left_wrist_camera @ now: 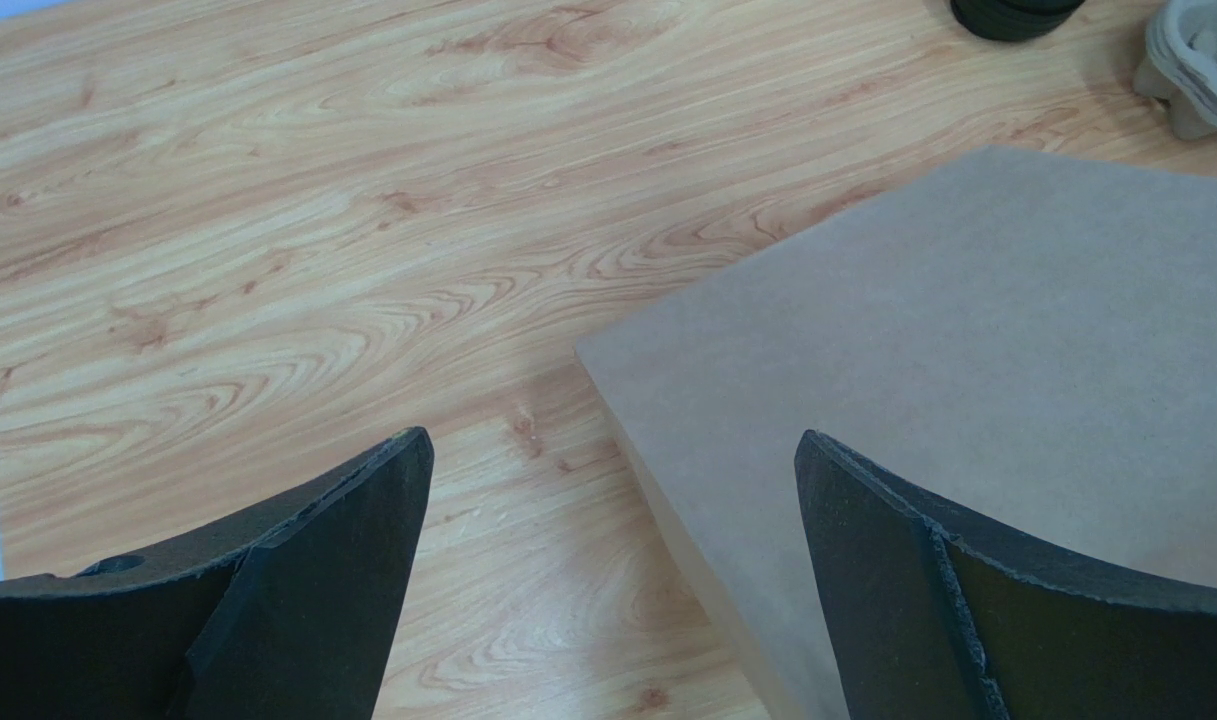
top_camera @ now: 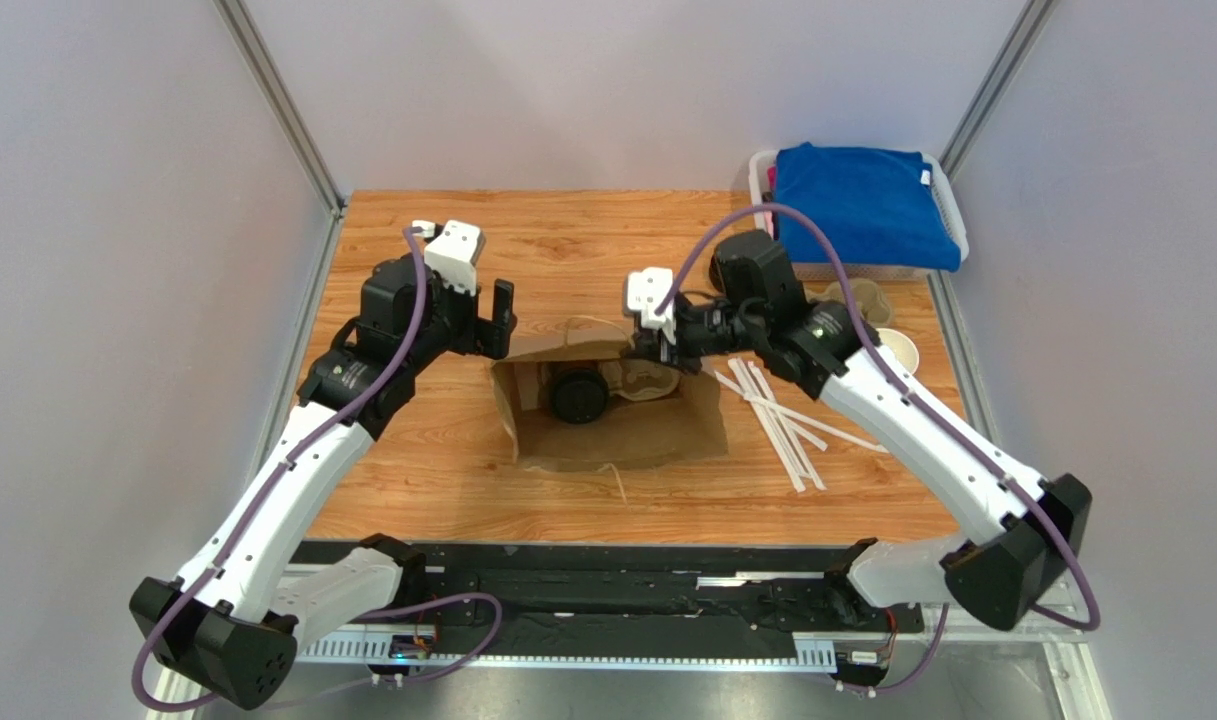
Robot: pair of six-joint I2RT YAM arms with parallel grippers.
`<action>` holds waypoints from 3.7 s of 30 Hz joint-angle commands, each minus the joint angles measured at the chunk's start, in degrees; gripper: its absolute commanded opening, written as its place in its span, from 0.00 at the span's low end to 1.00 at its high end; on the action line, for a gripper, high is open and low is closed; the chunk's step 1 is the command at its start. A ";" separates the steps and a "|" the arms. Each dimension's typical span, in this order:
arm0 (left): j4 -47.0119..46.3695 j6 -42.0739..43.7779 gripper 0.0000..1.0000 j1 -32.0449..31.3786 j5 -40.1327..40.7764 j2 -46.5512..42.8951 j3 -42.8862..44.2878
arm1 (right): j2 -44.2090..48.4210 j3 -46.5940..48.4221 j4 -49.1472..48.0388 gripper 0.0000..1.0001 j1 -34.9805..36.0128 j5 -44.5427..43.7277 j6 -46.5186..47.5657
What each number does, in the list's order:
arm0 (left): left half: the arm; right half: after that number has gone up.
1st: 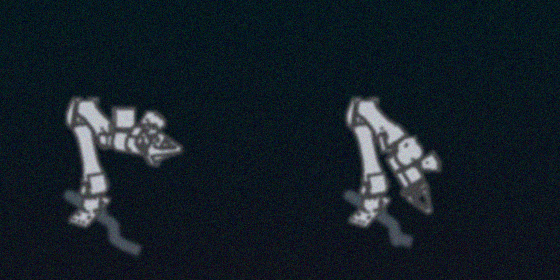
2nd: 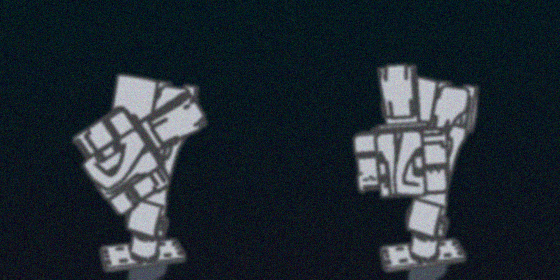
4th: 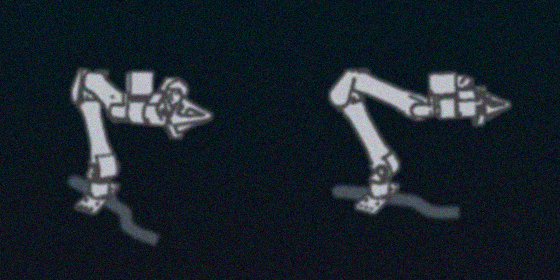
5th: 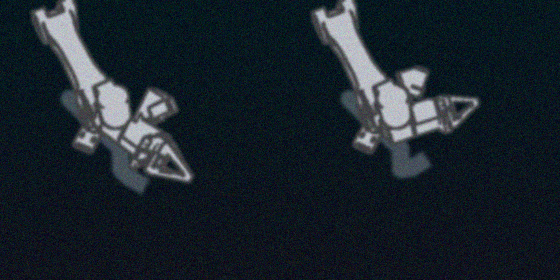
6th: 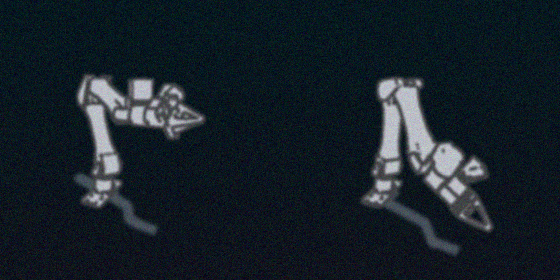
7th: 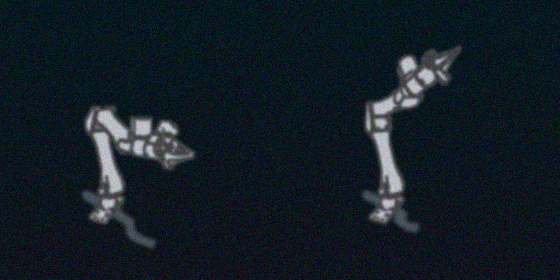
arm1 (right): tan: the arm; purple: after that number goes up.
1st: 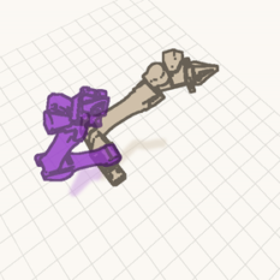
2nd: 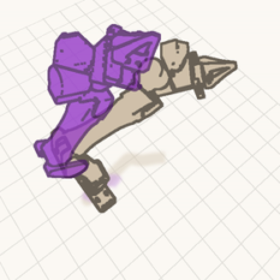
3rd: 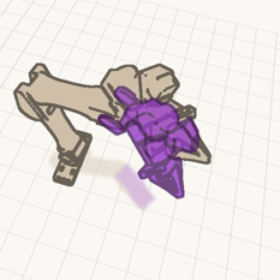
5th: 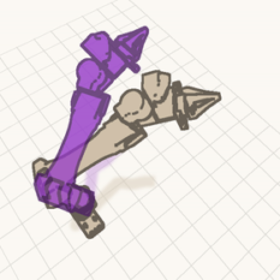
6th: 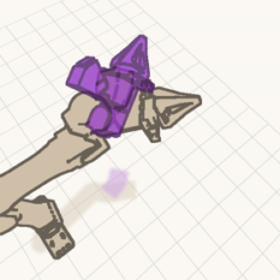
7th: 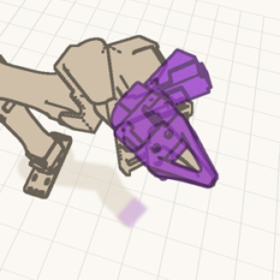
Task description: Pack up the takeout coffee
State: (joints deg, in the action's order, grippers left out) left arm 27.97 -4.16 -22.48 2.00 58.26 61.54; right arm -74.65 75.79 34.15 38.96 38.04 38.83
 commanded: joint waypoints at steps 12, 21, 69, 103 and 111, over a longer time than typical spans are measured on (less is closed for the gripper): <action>-0.37 0.21 0.99 5.25 -1.39 2.38 1.83 | -25.78 29.93 8.47 0.00 -11.01 9.42 -8.76; 0.42 -2.16 0.99 12.10 -4.02 5.28 3.76 | -35.29 45.83 13.48 0.00 -13.21 10.74 -15.44; -0.02 -1.11 0.99 20.37 -8.94 6.25 4.47 | -37.94 53.67 12.43 0.77 -19.27 3.36 -39.09; -4.59 -7.88 0.97 22.13 -18.79 6.25 1.48 | 2.06 -4.92 34.50 0.31 -24.81 -25.63 8.62; -3.27 -6.47 0.97 22.13 -18.00 6.43 2.27 | -2.60 -19.09 19.83 0.28 -25.60 -35.75 15.57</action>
State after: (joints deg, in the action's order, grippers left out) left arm 25.50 -11.07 -0.71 -15.40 64.71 63.02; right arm -75.16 59.27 63.13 14.02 8.80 48.14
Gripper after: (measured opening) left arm 0.970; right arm 0.287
